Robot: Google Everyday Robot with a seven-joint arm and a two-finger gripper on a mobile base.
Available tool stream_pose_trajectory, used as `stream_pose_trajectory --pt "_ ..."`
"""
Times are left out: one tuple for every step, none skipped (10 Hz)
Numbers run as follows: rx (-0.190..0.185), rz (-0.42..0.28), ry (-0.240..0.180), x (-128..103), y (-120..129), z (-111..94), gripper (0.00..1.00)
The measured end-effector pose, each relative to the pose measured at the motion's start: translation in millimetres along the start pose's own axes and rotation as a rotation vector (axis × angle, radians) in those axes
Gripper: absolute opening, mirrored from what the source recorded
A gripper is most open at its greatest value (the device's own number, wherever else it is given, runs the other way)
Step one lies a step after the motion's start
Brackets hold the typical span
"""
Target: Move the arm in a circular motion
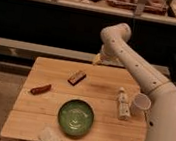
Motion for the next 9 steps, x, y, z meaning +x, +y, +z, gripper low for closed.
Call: stream_pose_trajectory --pt "-0.024 0.093 -0.015 -26.3 41.6 -1.7 0.80" --pt "-0.039 0.173 -0.031 -58.8 74.4 -5.8 0.80" --pt "-0.039 0.223 -0.042 -87.4 88.7 -11.9 0.80" --pt "-0.022 0.248 -0.050 -120.0 86.6 -23.1 0.80" --pt "0.000 0.240 -0.063 -148.9 70.6 -32.5 0.80" --pt "0.022 0.212 -0.082 -174.2 47.5 -38.3 0.80" --pt "0.049 0.173 -0.113 -207.7 16.5 -42.8 0.80" --pt "0.073 0.124 -0.152 -244.6 -16.7 -45.7 0.80" --pt "0.088 0.085 -0.177 -268.5 -39.8 -47.7 0.80"
